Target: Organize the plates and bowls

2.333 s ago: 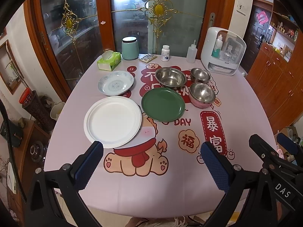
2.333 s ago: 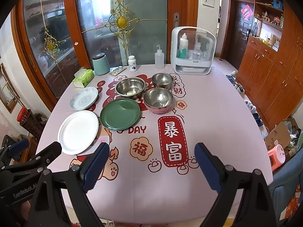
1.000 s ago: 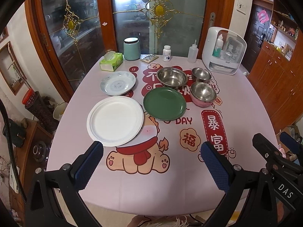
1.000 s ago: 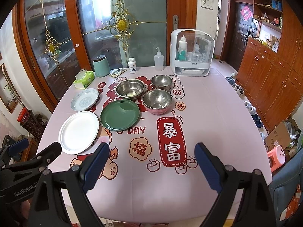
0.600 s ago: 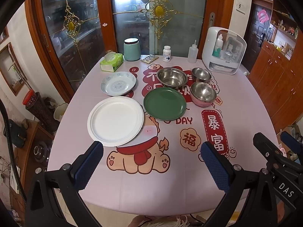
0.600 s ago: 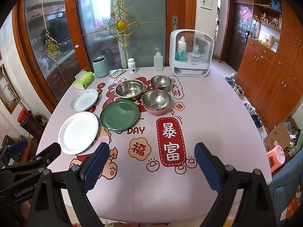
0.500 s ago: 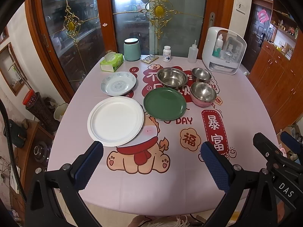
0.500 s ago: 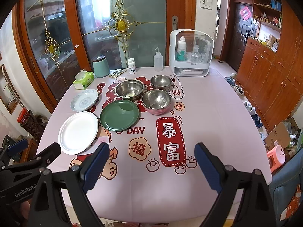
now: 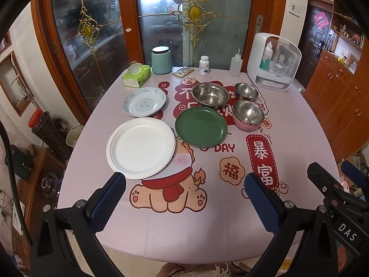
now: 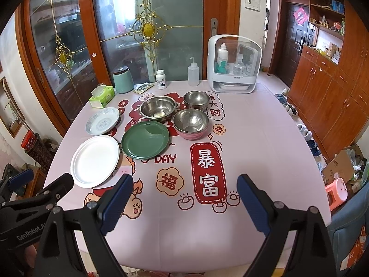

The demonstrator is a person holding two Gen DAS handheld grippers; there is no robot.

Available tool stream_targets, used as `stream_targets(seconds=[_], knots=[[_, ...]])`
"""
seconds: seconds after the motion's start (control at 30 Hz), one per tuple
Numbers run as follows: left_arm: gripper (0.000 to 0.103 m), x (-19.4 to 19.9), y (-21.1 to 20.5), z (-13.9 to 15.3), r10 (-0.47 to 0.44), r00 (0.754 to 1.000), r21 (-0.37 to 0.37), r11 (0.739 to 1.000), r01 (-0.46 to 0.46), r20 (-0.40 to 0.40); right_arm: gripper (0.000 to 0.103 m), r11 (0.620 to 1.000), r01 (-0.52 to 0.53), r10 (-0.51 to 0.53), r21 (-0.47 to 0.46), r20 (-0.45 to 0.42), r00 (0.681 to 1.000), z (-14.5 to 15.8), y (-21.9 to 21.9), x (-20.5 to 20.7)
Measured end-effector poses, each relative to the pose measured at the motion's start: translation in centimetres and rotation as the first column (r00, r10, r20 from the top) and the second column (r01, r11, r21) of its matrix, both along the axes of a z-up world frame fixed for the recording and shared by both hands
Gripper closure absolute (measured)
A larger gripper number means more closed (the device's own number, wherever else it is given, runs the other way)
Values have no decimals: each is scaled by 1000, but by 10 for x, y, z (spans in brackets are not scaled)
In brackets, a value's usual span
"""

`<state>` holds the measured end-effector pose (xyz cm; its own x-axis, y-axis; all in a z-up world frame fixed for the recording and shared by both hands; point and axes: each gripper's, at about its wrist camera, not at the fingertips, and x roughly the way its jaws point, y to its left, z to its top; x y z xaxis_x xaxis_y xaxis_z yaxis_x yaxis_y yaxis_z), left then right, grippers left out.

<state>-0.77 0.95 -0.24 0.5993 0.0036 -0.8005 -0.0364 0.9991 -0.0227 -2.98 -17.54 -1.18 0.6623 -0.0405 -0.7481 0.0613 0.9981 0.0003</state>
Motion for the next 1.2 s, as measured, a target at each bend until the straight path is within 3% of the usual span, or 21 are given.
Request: stream_targets(seconds=[0.83,1.0,1.2], knots=[[3,-1,-24,9,84,994,34,996,-86,72,11,985,-173,174,-27,24,985,1,-15,33],[3,2,-8,14,113,988,37,992,-117,106,11,979,-201,201,-21,9,979,-3,-2,44],[3,24,39,12,102,987,52,993,-109,122,11,981,-192,192,-39,-3,981,-7,30,62]])
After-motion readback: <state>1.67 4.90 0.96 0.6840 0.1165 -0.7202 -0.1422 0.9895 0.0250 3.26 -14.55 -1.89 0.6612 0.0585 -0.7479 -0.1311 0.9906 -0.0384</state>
